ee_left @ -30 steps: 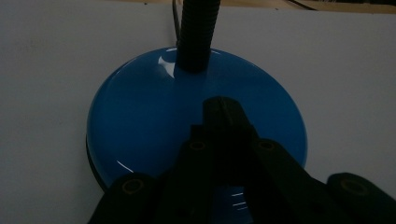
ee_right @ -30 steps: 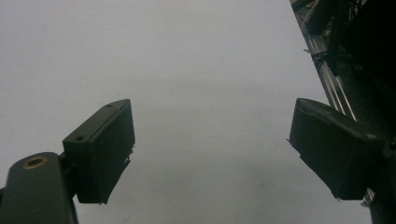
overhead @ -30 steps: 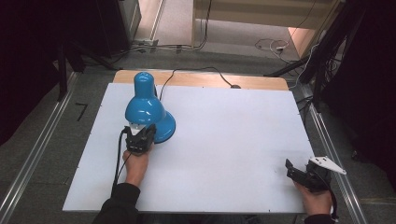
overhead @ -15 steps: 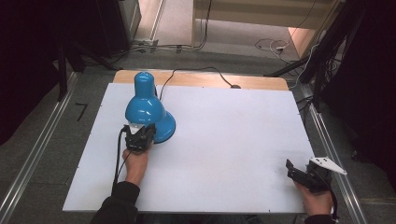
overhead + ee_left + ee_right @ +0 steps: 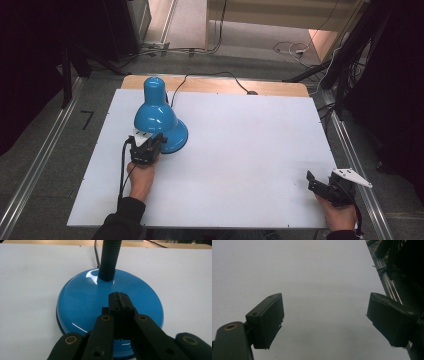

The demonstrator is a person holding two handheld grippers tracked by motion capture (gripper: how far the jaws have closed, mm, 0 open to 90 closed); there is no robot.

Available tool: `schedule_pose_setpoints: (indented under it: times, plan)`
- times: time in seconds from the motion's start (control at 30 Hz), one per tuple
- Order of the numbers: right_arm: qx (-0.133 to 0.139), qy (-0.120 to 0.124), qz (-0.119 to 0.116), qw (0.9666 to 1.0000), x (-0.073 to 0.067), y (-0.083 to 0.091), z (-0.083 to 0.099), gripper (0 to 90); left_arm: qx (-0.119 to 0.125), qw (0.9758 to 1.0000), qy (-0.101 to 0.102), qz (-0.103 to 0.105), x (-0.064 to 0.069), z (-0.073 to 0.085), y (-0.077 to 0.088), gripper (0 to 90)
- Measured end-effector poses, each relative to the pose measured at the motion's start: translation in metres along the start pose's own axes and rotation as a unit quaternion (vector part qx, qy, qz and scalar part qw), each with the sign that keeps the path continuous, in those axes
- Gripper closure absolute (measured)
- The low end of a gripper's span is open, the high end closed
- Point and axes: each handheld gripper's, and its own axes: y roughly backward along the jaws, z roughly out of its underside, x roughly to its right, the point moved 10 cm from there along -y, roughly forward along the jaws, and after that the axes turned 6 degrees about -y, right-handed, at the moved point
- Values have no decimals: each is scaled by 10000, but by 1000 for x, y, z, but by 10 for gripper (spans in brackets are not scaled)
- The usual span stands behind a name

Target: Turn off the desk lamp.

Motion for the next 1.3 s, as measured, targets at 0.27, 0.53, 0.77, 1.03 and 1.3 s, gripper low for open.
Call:
schedule_pose_setpoints:
  times: [0.27, 0.53, 0.77, 1.03, 1.3]
  plan:
    - [0, 7, -3, 10000, 0, 0, 0, 127, 107, 9997, 170, -106, -6, -2, 1, 900]
    - [-5, 1, -3, 10000, 0, 0, 0, 127, 86, 9994, 282, -204, -16, 1, 3, 879]
    - [-2, -22, -15, 10000, 0, 1, 0, 127, 90, 9991, 338, -225, -20, 2, 5, 854]
    - [-1, -15, -16, 10000, 0, 1, 0, 127, 65, 9989, 396, -247, -24, 2, 7, 744]
    - [1, -13, -18, 10000, 0, 1, 0, 127, -16, 9983, 438, -379, -30, 5, 9, 502]
